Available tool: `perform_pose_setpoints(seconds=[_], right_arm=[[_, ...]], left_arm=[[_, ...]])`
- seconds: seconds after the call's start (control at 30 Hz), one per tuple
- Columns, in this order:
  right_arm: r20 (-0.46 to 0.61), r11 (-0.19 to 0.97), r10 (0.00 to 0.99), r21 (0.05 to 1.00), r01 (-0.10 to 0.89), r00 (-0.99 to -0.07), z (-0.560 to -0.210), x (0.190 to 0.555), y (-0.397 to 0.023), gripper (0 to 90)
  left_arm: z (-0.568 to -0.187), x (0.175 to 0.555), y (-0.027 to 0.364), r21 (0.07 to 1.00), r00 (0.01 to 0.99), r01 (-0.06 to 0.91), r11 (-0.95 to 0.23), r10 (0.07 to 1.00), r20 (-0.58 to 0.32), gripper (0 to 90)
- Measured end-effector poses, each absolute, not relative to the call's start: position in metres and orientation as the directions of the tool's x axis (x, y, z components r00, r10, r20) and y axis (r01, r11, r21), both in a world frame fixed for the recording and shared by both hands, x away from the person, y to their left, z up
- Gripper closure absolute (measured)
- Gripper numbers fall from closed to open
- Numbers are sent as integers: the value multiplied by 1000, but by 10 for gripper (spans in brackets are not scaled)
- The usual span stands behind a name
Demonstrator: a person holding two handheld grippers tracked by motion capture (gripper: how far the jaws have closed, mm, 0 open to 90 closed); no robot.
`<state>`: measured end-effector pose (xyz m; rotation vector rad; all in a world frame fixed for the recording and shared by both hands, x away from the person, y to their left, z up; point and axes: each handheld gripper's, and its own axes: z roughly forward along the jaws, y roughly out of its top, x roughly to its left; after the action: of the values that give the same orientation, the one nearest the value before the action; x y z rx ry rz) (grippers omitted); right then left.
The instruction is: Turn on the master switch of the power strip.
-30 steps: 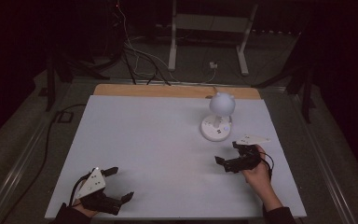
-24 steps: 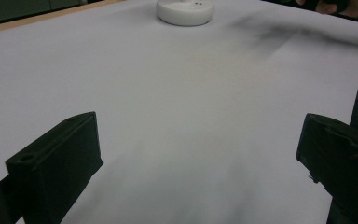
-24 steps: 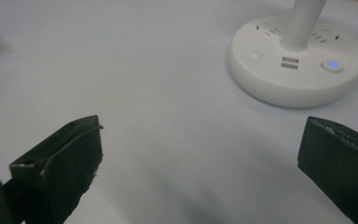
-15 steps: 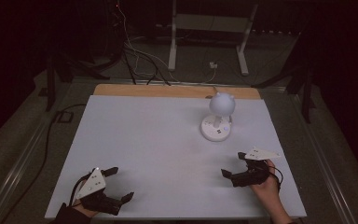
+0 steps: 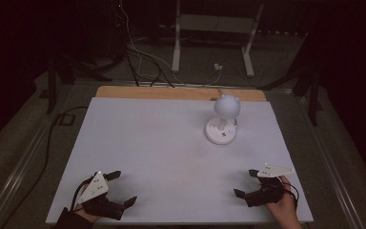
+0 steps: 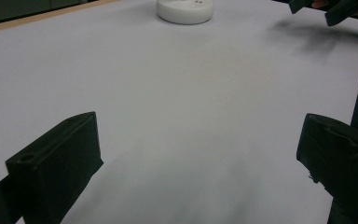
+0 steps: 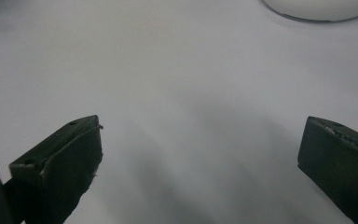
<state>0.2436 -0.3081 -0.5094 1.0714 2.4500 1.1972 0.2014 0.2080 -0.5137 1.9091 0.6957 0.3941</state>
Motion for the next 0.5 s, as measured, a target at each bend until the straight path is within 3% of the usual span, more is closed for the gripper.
perform_pose_setpoints(seconds=[0.5], right_arm=[[102,441,673,739,509,-732,-523,219,-332,0]], left_arm=[[-513,201,208,905,778,291,-310,627,-35,2]])
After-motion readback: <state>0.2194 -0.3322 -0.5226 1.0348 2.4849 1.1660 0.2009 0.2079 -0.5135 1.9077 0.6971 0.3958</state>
